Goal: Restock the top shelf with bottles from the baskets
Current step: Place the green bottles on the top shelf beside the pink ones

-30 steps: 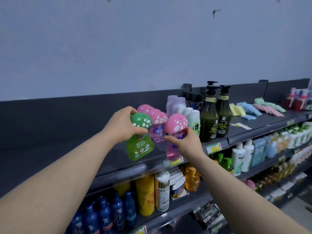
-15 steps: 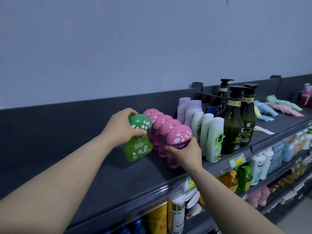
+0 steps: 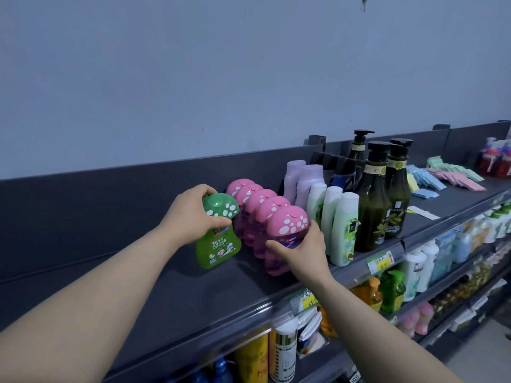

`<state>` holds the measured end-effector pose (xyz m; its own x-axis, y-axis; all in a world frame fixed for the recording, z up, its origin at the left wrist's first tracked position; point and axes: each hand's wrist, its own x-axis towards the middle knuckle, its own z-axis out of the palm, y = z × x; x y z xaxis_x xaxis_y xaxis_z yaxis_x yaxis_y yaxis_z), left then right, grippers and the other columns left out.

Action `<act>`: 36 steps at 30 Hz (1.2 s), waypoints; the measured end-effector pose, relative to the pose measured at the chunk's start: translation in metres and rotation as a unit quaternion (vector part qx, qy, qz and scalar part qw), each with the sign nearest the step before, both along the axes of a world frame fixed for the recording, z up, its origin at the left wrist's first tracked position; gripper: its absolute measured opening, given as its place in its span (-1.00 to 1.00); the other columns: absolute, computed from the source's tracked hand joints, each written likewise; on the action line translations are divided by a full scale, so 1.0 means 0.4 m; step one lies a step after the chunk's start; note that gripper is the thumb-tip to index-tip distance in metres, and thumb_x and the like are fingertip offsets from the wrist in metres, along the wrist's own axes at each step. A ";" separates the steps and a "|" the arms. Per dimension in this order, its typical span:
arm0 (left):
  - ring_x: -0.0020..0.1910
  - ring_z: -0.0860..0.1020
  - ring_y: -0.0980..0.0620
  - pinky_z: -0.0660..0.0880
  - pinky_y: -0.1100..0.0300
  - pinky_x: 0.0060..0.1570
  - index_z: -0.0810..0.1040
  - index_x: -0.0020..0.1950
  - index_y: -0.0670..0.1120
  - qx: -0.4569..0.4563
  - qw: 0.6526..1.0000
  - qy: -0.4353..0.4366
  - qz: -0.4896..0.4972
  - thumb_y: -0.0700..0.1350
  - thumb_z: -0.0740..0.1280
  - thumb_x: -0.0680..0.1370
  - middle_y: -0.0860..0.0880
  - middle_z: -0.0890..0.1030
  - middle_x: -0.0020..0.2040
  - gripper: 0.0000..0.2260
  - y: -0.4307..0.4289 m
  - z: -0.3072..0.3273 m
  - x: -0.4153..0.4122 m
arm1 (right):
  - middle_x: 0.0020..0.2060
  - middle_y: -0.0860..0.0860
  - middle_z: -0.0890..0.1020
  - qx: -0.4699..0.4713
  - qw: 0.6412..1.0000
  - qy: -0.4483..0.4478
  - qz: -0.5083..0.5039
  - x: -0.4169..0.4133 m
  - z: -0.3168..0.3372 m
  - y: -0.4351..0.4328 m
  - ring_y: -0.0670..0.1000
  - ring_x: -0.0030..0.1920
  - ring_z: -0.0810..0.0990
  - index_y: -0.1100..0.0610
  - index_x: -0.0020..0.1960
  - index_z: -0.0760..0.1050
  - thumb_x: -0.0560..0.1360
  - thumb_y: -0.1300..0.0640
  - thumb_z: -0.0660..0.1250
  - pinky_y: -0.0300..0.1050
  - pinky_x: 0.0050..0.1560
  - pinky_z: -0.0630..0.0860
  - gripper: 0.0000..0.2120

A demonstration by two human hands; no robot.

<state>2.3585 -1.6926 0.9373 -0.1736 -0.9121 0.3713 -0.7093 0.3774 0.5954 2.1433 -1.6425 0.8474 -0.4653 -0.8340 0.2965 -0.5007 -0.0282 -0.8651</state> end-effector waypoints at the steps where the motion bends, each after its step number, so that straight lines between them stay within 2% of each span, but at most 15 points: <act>1: -0.06 0.55 0.06 0.43 0.19 -0.13 0.49 0.07 0.04 0.001 1.000 0.001 0.003 -0.02 0.62 0.24 0.06 0.58 -0.01 -0.52 0.002 0.000 0.001 | 0.29 0.06 0.40 -0.009 1.000 0.019 0.004 -0.002 0.020 0.013 0.12 0.33 0.38 0.09 0.42 0.22 0.13 -0.31 0.52 0.13 0.32 0.41 0.01; 4: -0.04 0.54 0.05 0.43 0.19 -0.11 0.50 0.10 0.02 0.003 1.000 0.001 0.011 -0.02 0.61 0.26 0.05 0.57 0.01 -0.51 -0.001 0.003 0.008 | 0.42 0.10 0.28 -0.031 0.993 0.111 0.033 -0.007 0.083 0.022 0.08 0.45 0.22 0.20 0.50 0.12 0.35 -0.13 0.49 0.05 0.45 0.23 -0.08; 6: -0.03 0.54 0.04 0.43 0.18 -0.09 0.50 0.12 0.00 -0.001 1.000 0.001 0.017 -0.03 0.61 0.27 0.05 0.57 0.02 -0.51 -0.016 0.003 0.013 | 0.45 0.10 0.26 -0.041 0.980 0.190 0.042 -0.001 0.126 0.003 0.08 0.46 0.18 0.22 0.49 0.15 0.41 -0.09 0.45 0.00 0.47 0.17 -0.17; 9: -0.01 0.55 0.02 0.48 0.12 -0.02 0.50 0.12 0.03 -0.005 1.000 0.003 0.031 -0.04 0.60 0.27 0.06 0.58 0.01 -0.51 -0.063 -0.002 0.023 | 0.43 0.09 0.30 -0.027 0.954 0.291 0.059 0.024 0.185 -0.041 0.09 0.44 0.22 0.21 0.46 0.23 0.45 -0.05 0.39 -0.05 0.46 0.15 -0.30; 13: 0.00 0.55 -0.01 0.50 0.07 0.03 0.50 0.11 0.06 0.003 0.999 0.003 0.046 -0.03 0.58 0.28 0.06 0.57 -0.02 -0.54 -0.155 -0.025 0.027 | 0.33 0.07 0.41 0.002 0.927 0.370 0.063 0.057 0.233 -0.110 0.09 0.35 0.33 0.18 0.35 0.34 0.47 -0.05 0.34 -0.06 0.39 0.20 -0.46; 17: 0.00 0.46 -0.01 0.41 0.15 0.00 0.52 0.20 0.01 0.002 0.998 -0.021 0.063 -0.02 0.58 0.30 0.00 0.42 0.04 -0.49 -0.255 -0.055 0.020 | 0.30 0.07 0.44 0.043 0.920 0.384 0.068 0.067 0.260 -0.170 0.11 0.29 0.38 0.18 0.34 0.34 0.48 -0.04 0.31 -0.06 0.33 0.26 -0.48; 21: 0.10 0.50 -0.07 0.41 0.12 0.00 0.48 0.27 -0.01 -0.001 0.995 -0.055 0.081 0.00 0.56 0.33 -0.04 0.47 0.14 -0.45 -0.328 -0.078 0.011 | 0.36 0.08 0.41 0.072 0.913 0.394 0.074 0.068 0.286 -0.197 0.12 0.34 0.34 0.20 0.37 0.31 0.48 -0.03 0.33 -0.07 0.34 0.23 -0.45; 24: 0.21 0.45 -0.08 0.40 0.08 0.08 0.42 0.33 -0.04 -0.017 0.993 -0.074 0.092 -0.01 0.55 0.35 -0.03 0.49 0.23 -0.40 -0.361 -0.083 0.008 | 0.37 0.07 0.40 0.078 0.911 0.397 0.074 0.064 0.294 -0.205 0.12 0.35 0.34 0.19 0.39 0.30 0.48 -0.05 0.33 -0.08 0.34 0.21 -0.43; 28: 0.20 0.41 -0.10 0.39 0.07 0.10 0.46 0.28 -0.05 -0.029 0.991 -0.087 0.097 -0.01 0.54 0.35 -0.04 0.50 0.19 -0.45 -0.383 -0.084 0.014 | 0.37 0.06 0.41 0.087 0.916 0.384 0.075 0.061 0.292 -0.213 0.12 0.34 0.34 0.18 0.40 0.30 0.48 -0.06 0.34 -0.08 0.31 0.25 -0.42; 30: 0.22 0.43 -0.11 0.40 0.05 0.14 0.46 0.31 -0.06 -0.030 0.991 -0.090 0.092 -0.01 0.54 0.36 -0.06 0.45 0.25 -0.43 -0.389 -0.085 0.017 | 0.38 0.06 0.40 0.090 0.917 0.381 0.076 0.060 0.290 -0.213 0.13 0.35 0.34 0.18 0.41 0.28 0.48 -0.07 0.34 -0.08 0.31 0.26 -0.40; 36: 0.34 0.33 -0.12 0.31 0.01 0.29 0.27 0.48 -0.05 -0.063 0.976 -0.188 0.095 0.08 0.45 0.44 -0.06 0.34 0.39 -0.32 -0.354 -0.068 0.004 | 0.38 0.06 0.40 0.087 0.908 0.403 0.078 0.052 0.289 -0.179 0.12 0.34 0.35 0.15 0.42 0.28 0.50 -0.07 0.32 -0.07 0.33 0.23 -0.42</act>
<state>2.3600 -1.8343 0.9103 -0.1515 -0.8926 0.4247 -0.9330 0.2710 0.2369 2.1641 -1.7142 0.9631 -0.0279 -0.9383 0.3447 -0.9745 -0.0514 -0.2186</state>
